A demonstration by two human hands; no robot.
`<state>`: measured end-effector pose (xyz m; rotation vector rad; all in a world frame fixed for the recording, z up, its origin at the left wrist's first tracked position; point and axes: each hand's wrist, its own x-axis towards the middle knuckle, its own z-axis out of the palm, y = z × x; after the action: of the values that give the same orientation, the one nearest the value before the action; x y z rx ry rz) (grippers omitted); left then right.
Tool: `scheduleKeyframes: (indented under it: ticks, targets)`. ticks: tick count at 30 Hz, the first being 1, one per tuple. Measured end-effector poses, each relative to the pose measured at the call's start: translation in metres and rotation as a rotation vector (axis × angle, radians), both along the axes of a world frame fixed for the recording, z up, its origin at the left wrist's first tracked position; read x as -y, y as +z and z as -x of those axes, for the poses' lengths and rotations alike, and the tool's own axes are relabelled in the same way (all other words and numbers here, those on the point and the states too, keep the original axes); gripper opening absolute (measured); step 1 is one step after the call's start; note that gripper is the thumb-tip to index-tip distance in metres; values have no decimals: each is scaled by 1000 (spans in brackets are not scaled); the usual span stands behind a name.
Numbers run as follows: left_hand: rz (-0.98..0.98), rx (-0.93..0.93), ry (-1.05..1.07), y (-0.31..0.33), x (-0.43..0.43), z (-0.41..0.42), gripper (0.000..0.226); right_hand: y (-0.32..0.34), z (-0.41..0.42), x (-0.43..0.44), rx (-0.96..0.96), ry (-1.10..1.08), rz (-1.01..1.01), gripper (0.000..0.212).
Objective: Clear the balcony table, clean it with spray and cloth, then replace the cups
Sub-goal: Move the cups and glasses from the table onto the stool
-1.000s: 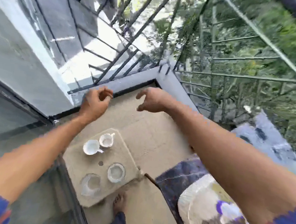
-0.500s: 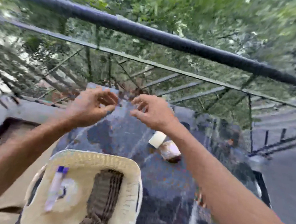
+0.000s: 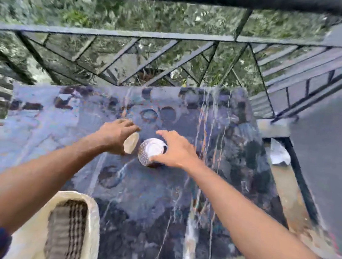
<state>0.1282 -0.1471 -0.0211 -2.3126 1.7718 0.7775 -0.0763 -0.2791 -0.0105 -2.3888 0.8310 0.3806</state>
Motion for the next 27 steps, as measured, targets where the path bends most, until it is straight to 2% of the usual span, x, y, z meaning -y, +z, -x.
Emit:
scheduleKeyframes:
  ticks: [2,6,12,14,18,20,23,27]
  targets:
    - [-17,15,-13,-10,-2,1,95,-15,-4,-13,-14,34,7,103]
    - [88,-65,25,-16,-3,4,86,-38,-9,-22,-26,88,61,113]
    - [196,-151,190,5,-13,0,87,-44,-5,-19,43,89,97,103]
    - [226,-169,251,24,-24,-5,90,-40,-10,-18,108,-9,-64,101]
    - [384,-163,379,68,-60,-23,97,-13,-25,-24,497,-402,-745,98]
    - [496,-175,485,93,-88,-32,93,6,-37,-32,591,-443,-972,93]
    - [652,-229,598,126,-140,-42,88,39,-66,-54,638,-376,-1089,85]
    - [798,-150,810,163,-240,-58,74,80,-116,-113,653,-223,-1056,70]
